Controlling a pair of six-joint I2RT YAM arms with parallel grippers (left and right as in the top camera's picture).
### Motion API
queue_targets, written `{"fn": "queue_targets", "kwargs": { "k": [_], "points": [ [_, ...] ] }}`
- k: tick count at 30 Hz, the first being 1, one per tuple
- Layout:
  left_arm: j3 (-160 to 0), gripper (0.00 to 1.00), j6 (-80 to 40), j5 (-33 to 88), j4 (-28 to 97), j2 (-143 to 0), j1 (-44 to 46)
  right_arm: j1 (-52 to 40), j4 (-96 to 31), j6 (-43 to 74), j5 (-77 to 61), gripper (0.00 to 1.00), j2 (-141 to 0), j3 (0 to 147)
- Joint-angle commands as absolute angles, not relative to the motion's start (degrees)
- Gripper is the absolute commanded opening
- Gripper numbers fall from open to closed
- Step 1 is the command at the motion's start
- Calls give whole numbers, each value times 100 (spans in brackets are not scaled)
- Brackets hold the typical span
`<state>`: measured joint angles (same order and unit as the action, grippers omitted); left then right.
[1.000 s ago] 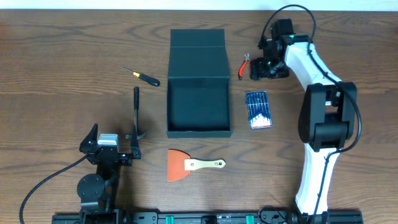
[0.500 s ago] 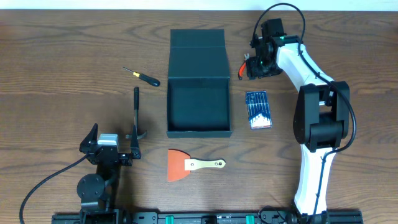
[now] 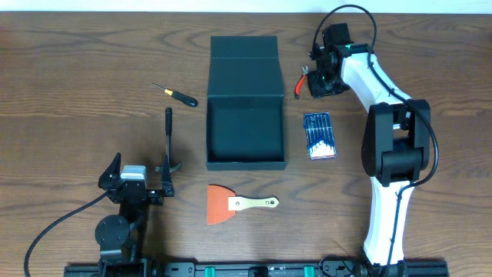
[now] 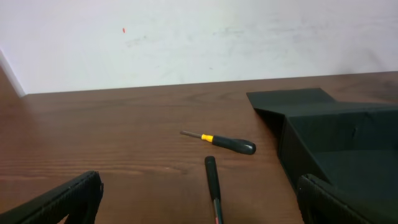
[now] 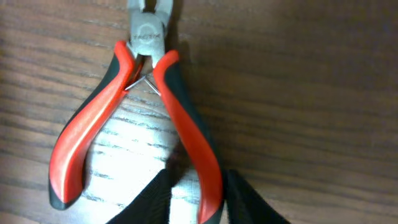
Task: Pack container
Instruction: 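Lower the right gripper and grasp the red-handled pliers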
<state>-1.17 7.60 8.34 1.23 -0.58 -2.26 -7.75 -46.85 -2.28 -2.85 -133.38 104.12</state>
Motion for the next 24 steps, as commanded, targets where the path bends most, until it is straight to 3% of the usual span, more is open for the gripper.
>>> {"fn": "queue_targets", "kwargs": {
  "k": [1,6,24],
  "points": [
    [-23,98,834,871,331,-27,-257,-781,-4694,-217,-325,17,-13605,10418],
    [-23,98,834,871,331,-27,-257,-781,-4755,-217,-325,1,-13605,10418],
    [-23,98,834,871,331,-27,-257,-797,-5577,84,-353,1,-13533,11187]
  ]
}}
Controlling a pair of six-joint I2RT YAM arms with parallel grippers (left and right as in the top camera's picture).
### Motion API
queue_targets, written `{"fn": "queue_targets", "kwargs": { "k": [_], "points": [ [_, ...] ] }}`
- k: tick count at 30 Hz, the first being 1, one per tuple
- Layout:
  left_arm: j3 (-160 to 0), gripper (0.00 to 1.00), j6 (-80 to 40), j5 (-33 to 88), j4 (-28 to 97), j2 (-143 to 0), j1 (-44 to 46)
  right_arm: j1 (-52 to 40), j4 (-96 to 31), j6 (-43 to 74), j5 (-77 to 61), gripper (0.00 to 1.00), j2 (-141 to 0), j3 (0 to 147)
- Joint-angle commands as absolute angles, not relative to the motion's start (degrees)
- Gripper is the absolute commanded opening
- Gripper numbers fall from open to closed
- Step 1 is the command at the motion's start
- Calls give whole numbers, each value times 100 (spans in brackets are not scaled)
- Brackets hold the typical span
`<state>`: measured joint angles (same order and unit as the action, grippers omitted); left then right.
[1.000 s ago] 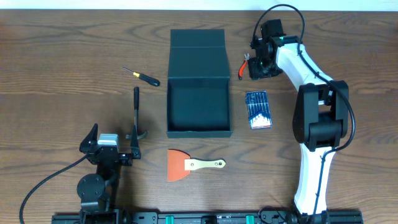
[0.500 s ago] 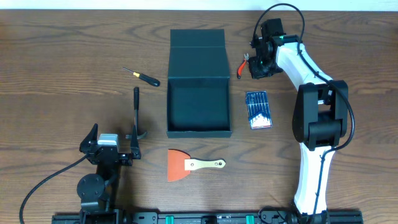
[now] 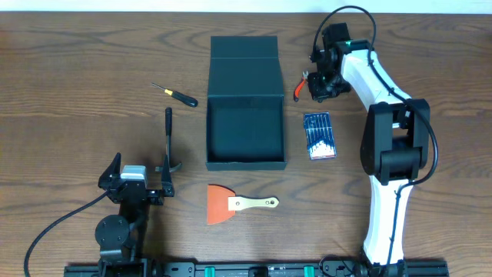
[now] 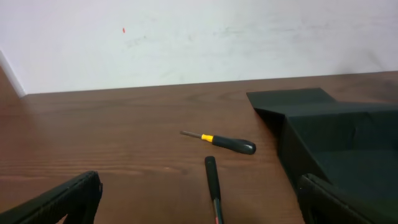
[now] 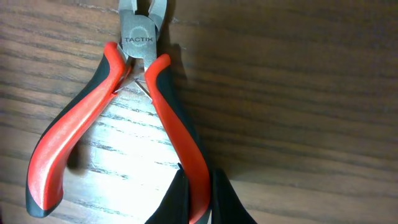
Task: Pack container
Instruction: 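Lower the right gripper and grasp the red-handled pliers, then carry the pliers left and lower them into the black box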
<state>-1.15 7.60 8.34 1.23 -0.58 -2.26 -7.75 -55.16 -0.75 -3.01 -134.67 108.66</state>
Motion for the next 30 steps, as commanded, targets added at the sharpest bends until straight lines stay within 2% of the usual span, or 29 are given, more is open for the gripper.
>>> {"fn": "queue_targets", "kwargs": {
  "k": [1,17,30],
  "points": [
    [-23,99,834,871,331,-27,-257,-797,-5662,84,-353,1,-13531,11314],
    [-23,98,834,871,331,-27,-257,-1031,-7057,45,-357,1,-13522,12881],
    [-23,99,834,871,331,-27,-257,-2147,-8228,-1288,-502,1,-13520,13937]
  ]
}}
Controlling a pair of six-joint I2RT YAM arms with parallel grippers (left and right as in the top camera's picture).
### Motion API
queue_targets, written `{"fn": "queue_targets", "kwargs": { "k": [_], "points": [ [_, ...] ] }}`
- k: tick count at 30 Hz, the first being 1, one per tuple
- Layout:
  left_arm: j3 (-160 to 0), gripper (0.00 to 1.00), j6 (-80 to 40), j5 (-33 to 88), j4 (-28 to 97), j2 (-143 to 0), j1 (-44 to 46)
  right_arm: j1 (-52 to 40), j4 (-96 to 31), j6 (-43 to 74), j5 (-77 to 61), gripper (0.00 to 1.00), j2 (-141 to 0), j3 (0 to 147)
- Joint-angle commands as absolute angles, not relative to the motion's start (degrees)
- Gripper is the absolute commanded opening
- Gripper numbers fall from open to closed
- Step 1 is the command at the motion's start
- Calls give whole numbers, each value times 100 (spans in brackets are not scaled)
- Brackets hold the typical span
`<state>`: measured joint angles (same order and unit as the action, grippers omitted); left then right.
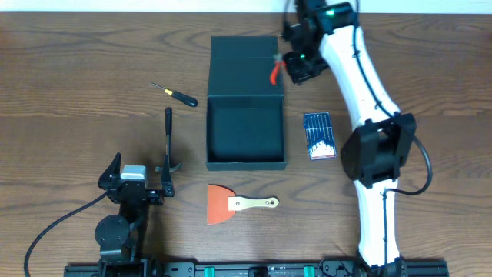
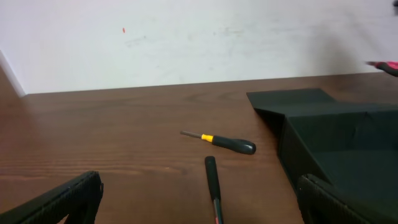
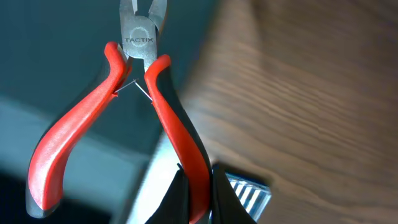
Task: Pack container
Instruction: 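Carry the pliers left and lower them into the black box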
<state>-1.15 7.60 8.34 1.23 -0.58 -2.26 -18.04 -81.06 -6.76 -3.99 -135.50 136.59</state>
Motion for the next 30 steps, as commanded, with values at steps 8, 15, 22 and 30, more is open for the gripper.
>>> {"fn": "queue_targets", "kwargs": {
  "k": [8,15,22,30],
  "points": [
    [-23,99,834,871,331,-27,-257,-3057,-8475,-2108,-489,1,-13520,14005],
    [-23,99,834,871,331,-27,-257,-3505,-8639,-2375,-425,1,-13520,14003],
    [-23,99,834,871,331,-27,-257,-3570,-9144,-2429,-276,1,-13520,13981],
    [-23,99,834,871,331,-27,-257,-3535,-9373,-2405,-285,1,-13522,13915]
  ]
}}
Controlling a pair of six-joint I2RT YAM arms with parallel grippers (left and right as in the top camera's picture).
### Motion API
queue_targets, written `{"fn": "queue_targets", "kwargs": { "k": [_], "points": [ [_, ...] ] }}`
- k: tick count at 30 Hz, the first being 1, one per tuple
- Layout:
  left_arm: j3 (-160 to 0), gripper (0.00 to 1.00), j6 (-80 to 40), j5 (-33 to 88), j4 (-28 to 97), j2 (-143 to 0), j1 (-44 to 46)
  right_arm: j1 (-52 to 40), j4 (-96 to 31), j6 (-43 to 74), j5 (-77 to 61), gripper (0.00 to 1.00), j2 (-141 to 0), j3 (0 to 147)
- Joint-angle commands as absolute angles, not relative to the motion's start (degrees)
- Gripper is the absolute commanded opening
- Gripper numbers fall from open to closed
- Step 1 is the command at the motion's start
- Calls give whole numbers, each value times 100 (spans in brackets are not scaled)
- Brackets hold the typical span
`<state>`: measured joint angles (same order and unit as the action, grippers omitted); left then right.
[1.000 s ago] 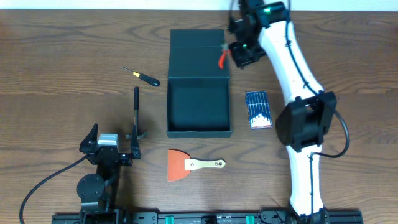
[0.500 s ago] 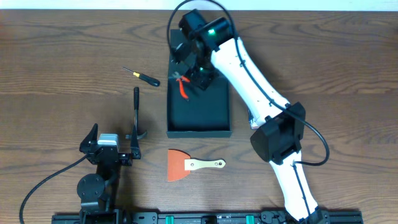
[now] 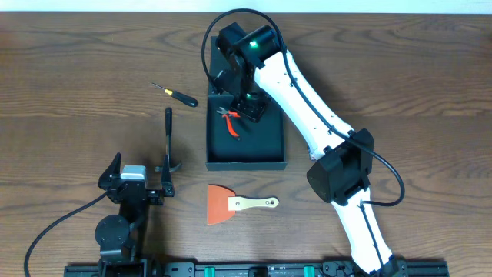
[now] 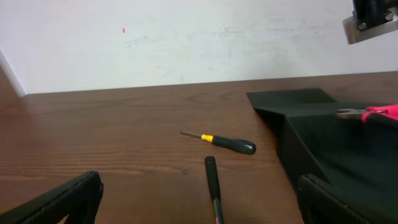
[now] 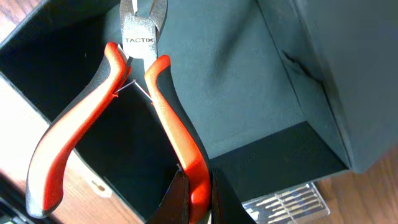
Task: Pack container
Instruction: 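Carry the pliers left and lower them into the black box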
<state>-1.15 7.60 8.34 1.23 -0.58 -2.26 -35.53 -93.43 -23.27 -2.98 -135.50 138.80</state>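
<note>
The red-handled pliers (image 3: 229, 123) hang over the open black box (image 3: 257, 148), and my right gripper (image 3: 250, 108) is shut on one handle. In the right wrist view the pliers (image 5: 176, 134) point up the frame over the box's interior (image 5: 249, 93), pinched between the fingers of my right gripper (image 5: 194, 190). The left wrist view shows the pliers (image 4: 373, 113) above the box (image 4: 336, 146). My left gripper (image 4: 199, 214) rests open at the near left, its fingers (image 4: 62, 199) wide apart around nothing.
A yellow-collared screwdriver (image 3: 175, 94) and a long black tool (image 3: 168, 138) lie left of the box. An orange scraper (image 3: 238, 204) lies in front of it. The box lid (image 3: 244, 55) lies flat behind. A bit set (image 5: 283, 202) sits to the box's right.
My right gripper has moved from the lid's right edge to above the open box, still holding the pliers. The left arm has not moved.
The right gripper stood open around one handle of the pliers lying on the table right of the lid. Then it was shut on that handle. Then it held the pliers lifted at the lid's right edge, and now over the box's interior.
</note>
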Motion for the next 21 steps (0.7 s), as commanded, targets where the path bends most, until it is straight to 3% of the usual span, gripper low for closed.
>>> {"fn": "queue_targets", "kwargs": {
  "k": [1,21],
  "points": [
    [-23,99,834,871,331,-27,-257,-3535,-9365,-2408,-303,1,-13522,13874],
    [-23,99,834,871,331,-27,-257,-3533,-7496,-2408,-322,1,-13522,11996]
  ]
}}
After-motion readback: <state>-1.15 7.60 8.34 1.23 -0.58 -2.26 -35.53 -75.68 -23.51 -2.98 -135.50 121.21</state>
